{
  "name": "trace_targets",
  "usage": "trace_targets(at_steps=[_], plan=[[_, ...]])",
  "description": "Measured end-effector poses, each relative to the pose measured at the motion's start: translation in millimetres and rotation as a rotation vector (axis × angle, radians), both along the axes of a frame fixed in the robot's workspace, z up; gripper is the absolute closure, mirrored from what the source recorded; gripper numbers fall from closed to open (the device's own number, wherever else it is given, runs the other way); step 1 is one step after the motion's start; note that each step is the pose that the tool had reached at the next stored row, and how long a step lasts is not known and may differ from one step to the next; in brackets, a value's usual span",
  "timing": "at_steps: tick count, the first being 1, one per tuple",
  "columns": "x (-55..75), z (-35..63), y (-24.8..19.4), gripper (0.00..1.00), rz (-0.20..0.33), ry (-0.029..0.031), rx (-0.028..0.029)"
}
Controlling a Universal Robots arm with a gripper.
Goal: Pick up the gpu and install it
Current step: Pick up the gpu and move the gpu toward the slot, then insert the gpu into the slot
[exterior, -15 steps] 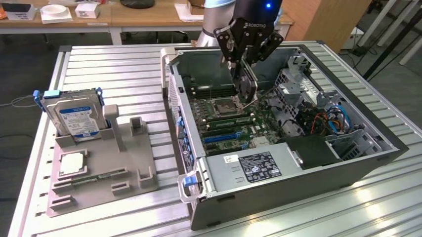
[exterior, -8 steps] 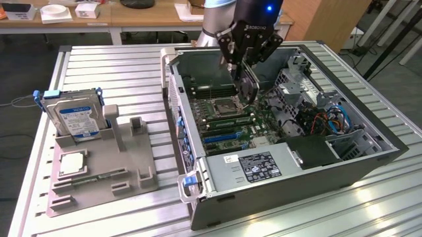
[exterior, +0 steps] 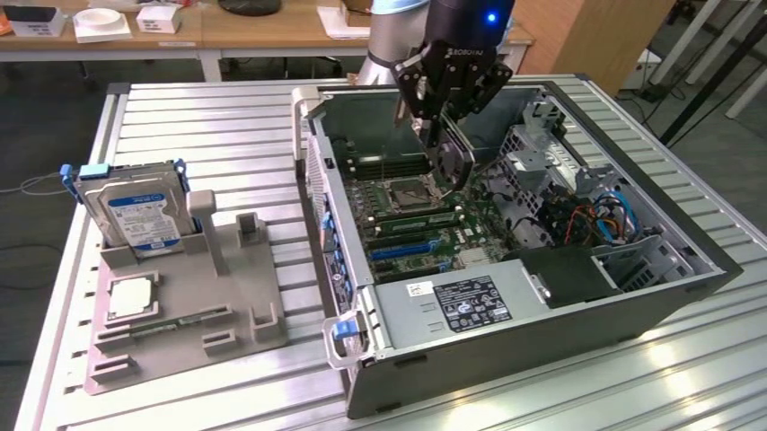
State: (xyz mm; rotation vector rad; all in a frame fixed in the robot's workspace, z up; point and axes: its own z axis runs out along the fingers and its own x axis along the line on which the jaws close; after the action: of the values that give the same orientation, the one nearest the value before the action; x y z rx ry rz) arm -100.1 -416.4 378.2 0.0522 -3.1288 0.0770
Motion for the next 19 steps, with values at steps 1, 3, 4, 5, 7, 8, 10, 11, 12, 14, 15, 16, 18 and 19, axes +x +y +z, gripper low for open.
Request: trace_targets(at_steps=[1,3,4,5,7,8,10,11,12,14,15,16,18,19], plan=[[0.0,0.0,0.0,0.71,0.0,0.0,0.0],[0.0,0.0,0.0,0.71,0.0,0.0,0.0],[0.0,0.0,0.0,0.71,0.0,0.0,0.0],[0.0,0.0,0.0,0.71,0.0,0.0,0.0],[0.0,0.0,0.0,0.71,0.0,0.0,0.0],[0.0,0.0,0.0,0.71,0.0,0.0,0.0],[0.0,0.0,0.0,0.71,0.0,0.0,0.0],[0.0,0.0,0.0,0.71,0.0,0.0,0.0],[0.0,0.0,0.0,0.71,0.0,0.0,0.0001],[0.0,0.0,0.0,0.71,0.0,0.0,0.0001],[0.0,0.0,0.0,0.71,0.0,0.0,0.0001],[0.0,0.0,0.0,0.71,0.0,0.0,0.0],[0.0,-0.1,0.0,0.71,0.009,0.0,0.0],[0.0,-0.3,0.0,0.71,0.026,0.0002,0.0]])
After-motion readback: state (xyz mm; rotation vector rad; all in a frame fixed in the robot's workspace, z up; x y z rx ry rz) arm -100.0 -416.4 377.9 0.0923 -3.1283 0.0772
